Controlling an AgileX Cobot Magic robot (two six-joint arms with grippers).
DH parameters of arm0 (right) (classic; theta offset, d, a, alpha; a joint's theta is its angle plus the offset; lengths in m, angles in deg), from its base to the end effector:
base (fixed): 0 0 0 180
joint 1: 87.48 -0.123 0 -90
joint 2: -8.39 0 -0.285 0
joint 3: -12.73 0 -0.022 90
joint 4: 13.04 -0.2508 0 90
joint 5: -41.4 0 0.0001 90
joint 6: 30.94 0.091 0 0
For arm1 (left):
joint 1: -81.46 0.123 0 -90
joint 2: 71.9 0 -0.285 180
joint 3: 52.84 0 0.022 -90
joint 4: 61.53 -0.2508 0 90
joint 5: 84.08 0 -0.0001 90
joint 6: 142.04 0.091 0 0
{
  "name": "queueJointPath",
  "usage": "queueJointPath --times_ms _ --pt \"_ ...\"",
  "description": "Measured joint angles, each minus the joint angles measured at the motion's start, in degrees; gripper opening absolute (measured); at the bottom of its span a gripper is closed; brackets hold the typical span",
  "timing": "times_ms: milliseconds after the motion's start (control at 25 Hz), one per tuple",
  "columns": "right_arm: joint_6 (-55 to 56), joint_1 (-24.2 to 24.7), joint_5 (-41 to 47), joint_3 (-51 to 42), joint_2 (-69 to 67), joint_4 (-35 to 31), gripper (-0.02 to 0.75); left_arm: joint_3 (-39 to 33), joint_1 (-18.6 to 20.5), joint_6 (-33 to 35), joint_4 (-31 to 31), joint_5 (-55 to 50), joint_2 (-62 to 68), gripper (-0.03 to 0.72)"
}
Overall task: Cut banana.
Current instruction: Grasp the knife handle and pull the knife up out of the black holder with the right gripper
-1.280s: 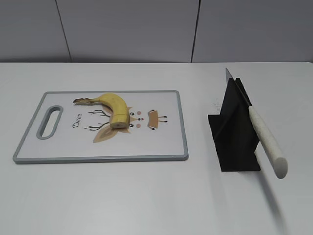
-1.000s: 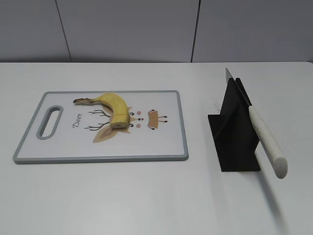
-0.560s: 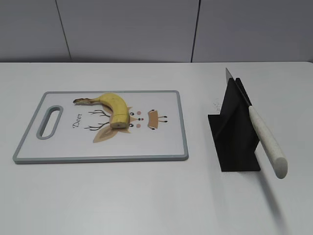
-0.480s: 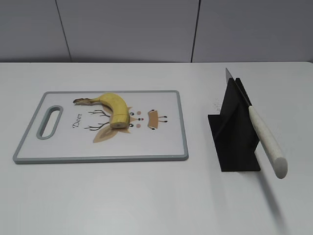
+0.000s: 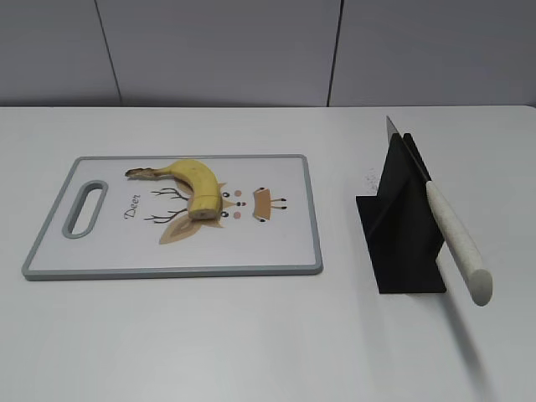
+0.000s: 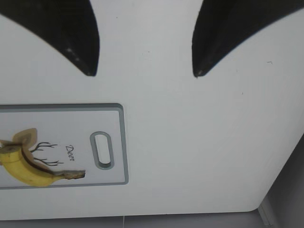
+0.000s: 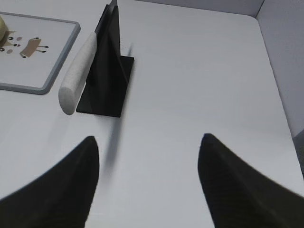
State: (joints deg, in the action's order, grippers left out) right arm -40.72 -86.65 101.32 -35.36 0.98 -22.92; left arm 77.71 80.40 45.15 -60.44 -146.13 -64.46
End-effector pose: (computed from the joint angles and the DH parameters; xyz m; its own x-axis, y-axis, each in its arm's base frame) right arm -0.0067 0.0136 0.2818 -0.4118 -0.0766 -0.9080 -0.1551 0.9878 -0.0130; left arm -0.0050 -0.0014 0.2712 -0.4766 0.1251 -0.8702 0.0892 0.9916 0.0937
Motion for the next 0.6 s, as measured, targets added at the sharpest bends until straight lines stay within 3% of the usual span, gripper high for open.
queueJointPath --times_ms 600 --pt "1.1 0.0 0.0 0.0 0.0 -0.4 0.509 0.0 0.0 0.0 0.0 0.0 0.0 0.591"
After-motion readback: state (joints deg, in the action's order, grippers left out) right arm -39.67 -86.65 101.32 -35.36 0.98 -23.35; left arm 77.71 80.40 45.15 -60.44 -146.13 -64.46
